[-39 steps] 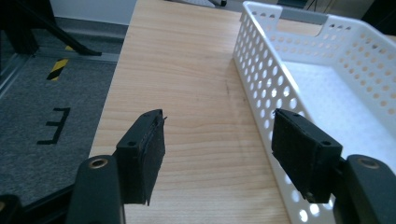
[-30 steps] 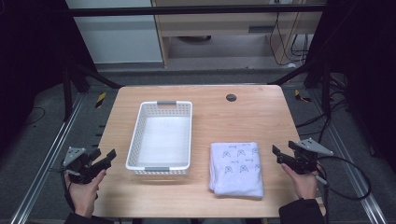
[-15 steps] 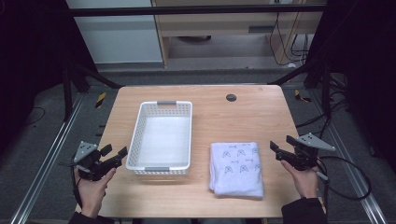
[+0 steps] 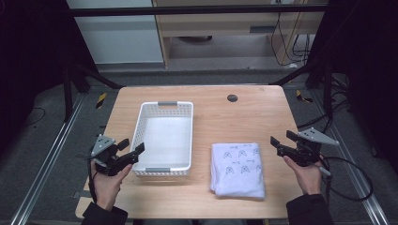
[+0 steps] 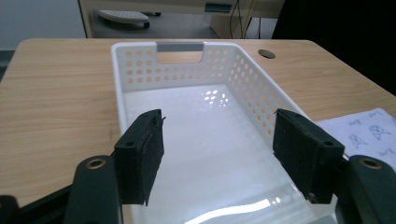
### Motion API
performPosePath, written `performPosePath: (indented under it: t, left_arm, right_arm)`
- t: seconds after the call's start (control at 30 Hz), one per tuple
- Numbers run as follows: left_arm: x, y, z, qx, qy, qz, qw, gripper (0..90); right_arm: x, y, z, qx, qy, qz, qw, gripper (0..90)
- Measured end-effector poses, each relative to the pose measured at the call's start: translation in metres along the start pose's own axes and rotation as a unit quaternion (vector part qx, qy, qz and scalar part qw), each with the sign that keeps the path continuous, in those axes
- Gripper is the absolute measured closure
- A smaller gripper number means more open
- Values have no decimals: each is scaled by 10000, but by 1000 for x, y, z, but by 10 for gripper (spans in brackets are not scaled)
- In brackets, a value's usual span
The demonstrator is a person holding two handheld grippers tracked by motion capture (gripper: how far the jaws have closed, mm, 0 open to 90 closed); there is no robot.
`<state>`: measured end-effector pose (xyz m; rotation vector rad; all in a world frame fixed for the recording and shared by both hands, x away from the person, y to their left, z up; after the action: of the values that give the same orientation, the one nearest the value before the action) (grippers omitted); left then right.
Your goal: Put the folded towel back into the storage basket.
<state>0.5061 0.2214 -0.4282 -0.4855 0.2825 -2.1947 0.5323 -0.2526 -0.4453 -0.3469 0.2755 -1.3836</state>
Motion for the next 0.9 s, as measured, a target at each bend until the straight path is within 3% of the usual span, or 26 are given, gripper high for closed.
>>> performPosePath:
  t: [0.37,0.9]
  left_arm:
    - [49,34,10,-150,390,-365,9985,340]
    - [94,65,4,-316,637,-712,9949,347]
  right_arm:
    - [-7,-2,16,74,-23,100,9999,313]
    - [-17,1,26,33,-52,218,9997,330]
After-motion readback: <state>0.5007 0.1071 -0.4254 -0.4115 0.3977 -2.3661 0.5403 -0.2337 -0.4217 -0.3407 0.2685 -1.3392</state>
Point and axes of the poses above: each handheld gripper's, and its own axes: y roughly forward along the jaws, z roughly out of its top, x roughly to its right, the point moved 9 cm from there along y, roughly forward along the jaws, and after that the axes turned 13 degrees about -z, right-handed, at the moved point
